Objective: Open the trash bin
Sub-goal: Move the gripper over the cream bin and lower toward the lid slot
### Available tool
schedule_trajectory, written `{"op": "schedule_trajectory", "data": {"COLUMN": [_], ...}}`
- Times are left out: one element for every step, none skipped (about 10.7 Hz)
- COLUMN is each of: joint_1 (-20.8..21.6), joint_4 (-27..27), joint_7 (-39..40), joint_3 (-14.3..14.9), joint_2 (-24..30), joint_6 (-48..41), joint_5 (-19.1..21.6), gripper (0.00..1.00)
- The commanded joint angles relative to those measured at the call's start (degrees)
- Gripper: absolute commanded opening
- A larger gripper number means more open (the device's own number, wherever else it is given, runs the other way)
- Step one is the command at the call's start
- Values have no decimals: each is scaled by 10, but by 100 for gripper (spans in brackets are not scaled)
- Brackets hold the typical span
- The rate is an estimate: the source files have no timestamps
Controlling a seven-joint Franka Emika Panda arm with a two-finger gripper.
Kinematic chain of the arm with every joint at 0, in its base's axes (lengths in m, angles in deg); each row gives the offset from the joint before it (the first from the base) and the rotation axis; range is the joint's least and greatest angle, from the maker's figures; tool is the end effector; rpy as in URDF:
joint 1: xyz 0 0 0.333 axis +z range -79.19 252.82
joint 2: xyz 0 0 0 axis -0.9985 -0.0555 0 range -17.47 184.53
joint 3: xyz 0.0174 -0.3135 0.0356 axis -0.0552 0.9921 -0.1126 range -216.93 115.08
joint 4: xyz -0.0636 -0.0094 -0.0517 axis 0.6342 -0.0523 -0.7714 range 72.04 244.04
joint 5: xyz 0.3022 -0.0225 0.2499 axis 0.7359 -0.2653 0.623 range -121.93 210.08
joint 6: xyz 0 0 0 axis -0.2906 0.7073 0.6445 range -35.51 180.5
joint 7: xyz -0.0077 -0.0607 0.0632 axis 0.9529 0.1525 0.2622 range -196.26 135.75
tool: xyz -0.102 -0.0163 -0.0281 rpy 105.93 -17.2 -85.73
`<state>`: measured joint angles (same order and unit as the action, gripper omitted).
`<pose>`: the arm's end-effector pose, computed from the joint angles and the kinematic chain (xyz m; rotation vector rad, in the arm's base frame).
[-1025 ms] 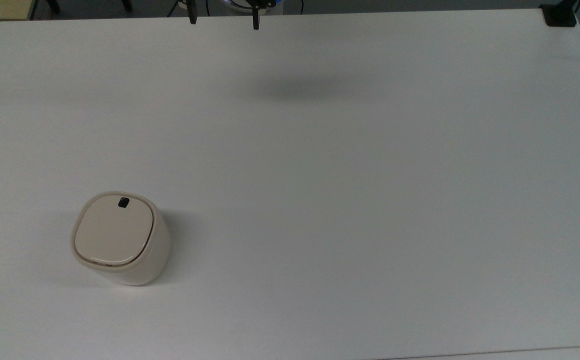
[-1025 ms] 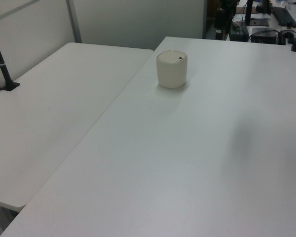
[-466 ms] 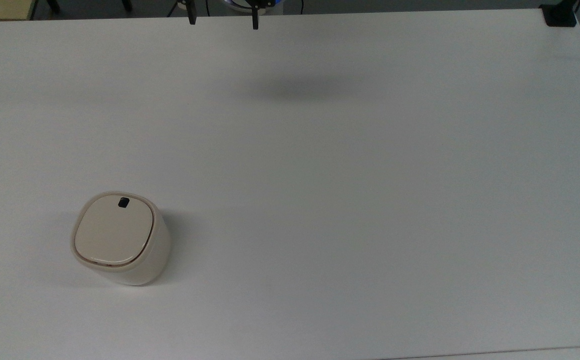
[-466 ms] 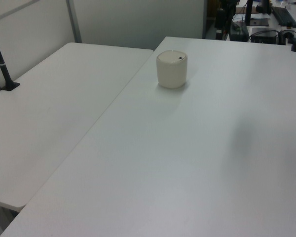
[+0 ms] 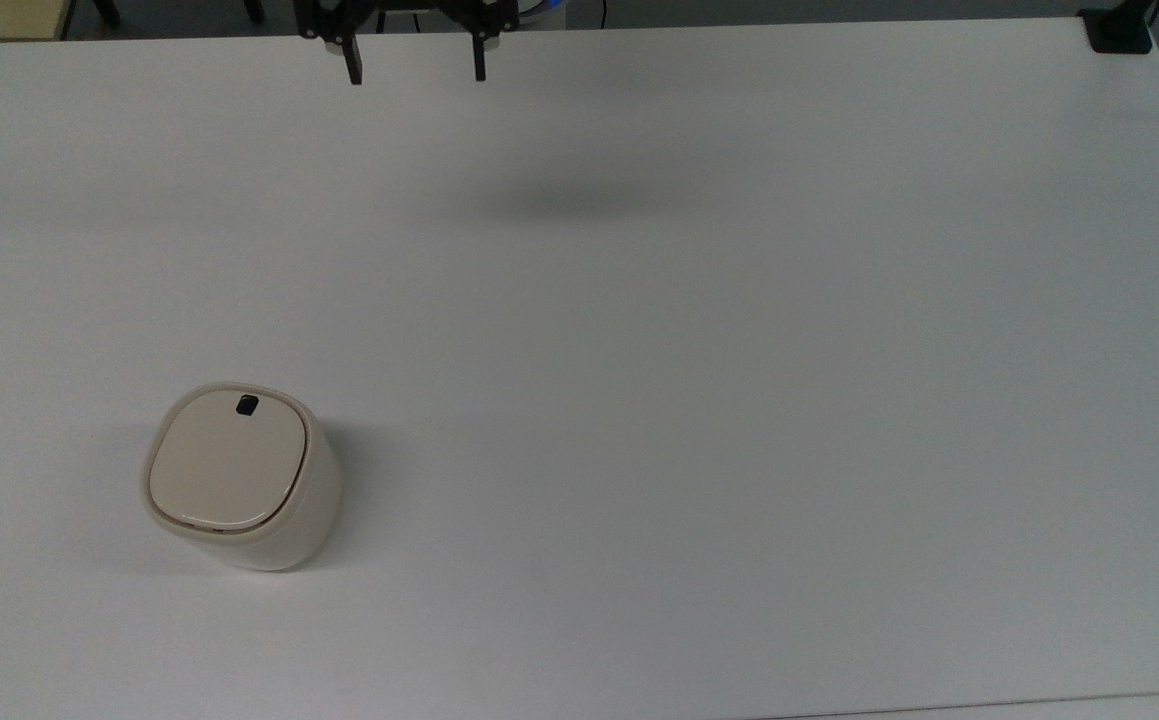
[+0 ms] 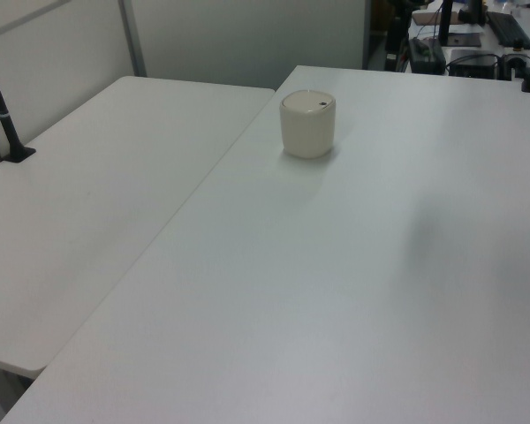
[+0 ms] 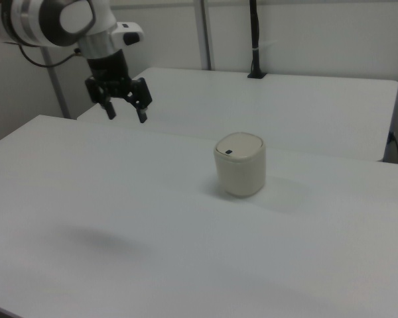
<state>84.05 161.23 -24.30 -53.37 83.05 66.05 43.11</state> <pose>0.5738 -0.0048 0.6102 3.1092 0.1561 0.1855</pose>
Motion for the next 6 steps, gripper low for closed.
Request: {"op": "schedule_trajectory", "data": {"joint_1": [-18,-20,-24,-26,-27,-31], "joint_4": [-2,-2,-2,-1,2,11], "joint_7": [-11,-57,-110,-144,-161,-177], "joint_3": [11,16,20,20,23,29], "joint_2": [-24,-36,-45,-53,-64,-70], "joint_6": [107,147,186,224,261,304], "joint_5": [11,12,12,12,11,11], "gripper": [55,37,22,11,5,0]}}
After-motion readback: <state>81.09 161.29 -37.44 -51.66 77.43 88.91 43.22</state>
